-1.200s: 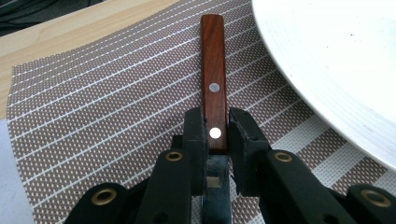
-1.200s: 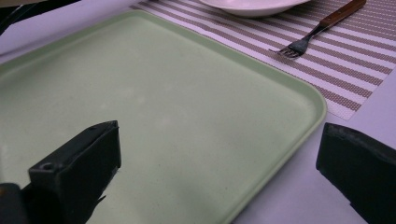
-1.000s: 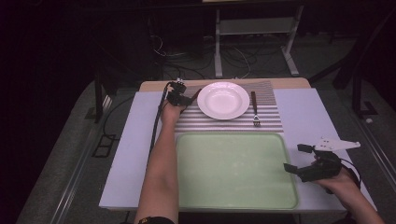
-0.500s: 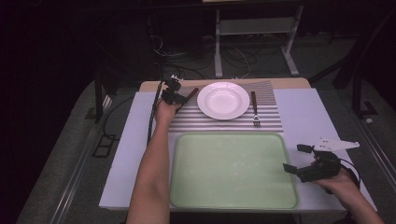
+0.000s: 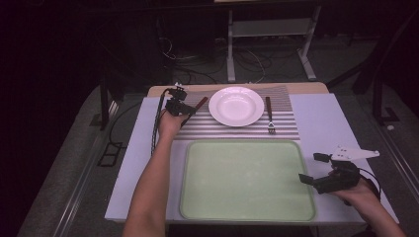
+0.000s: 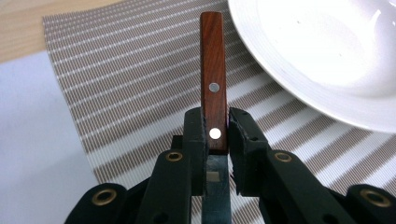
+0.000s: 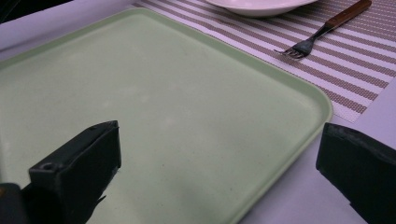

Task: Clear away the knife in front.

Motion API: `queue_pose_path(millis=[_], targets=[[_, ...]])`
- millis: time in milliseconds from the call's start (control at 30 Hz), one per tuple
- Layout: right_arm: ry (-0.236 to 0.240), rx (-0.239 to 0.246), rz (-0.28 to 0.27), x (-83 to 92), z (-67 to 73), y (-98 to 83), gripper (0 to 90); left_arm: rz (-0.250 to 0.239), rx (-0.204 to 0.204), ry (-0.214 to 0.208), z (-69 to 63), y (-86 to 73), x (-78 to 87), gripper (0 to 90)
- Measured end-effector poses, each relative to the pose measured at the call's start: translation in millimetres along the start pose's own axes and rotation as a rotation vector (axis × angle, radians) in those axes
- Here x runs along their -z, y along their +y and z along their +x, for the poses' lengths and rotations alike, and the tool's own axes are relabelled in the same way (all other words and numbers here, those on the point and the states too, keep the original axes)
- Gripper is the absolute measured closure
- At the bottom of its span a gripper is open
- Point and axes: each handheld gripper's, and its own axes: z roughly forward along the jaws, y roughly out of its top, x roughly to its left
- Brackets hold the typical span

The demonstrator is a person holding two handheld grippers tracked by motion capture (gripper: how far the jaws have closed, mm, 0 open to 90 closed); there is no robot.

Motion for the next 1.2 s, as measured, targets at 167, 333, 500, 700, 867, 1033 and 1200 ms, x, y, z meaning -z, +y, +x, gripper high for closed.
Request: queue_pose_path(millis=[167, 333, 500, 700, 867, 1033, 1200], targets=[[0.001, 0.001, -0.002, 0.2, 0.4, 0.1, 0.1, 0.000, -0.003, 0.000, -5.9, -6.6, 9.6, 77.3], [0.003, 0.004, -0.003, 0.2, 1.2, 0.2, 0.1, -0.003, 0.002, -0.004, -11.7, -13.8, 18.9, 77.4], [0.007, 0.005, -0.002, -0.4, 2.1, 0.5, 0.1, -0.007, -0.014, -0.021, -19.9, -20.7, 29.9, 77.3], [0.009, 0.007, 0.003, -1.3, 2.2, 0.2, 0.1, -0.022, -0.028, -0.043, -31.1, -30.2, 43.4, 77.3], [0.009, 0.015, 0.015, -4.1, 3.3, -0.6, 0.0, -0.042, -0.035, -0.077, -42.8, -38.5, 54.3, 77.3], [0.005, 0.019, 0.012, -3.1, 3.9, -1.0, 0.1, -0.048, -0.058, -0.099, -55.8, -47.4, 62.6, 77.3], [0.006, 0.019, 0.011, -3.2, 4.4, -0.9, 0.1, -0.057, -0.077, -0.126, -69.0, -57.2, 68.1, 77.3]])
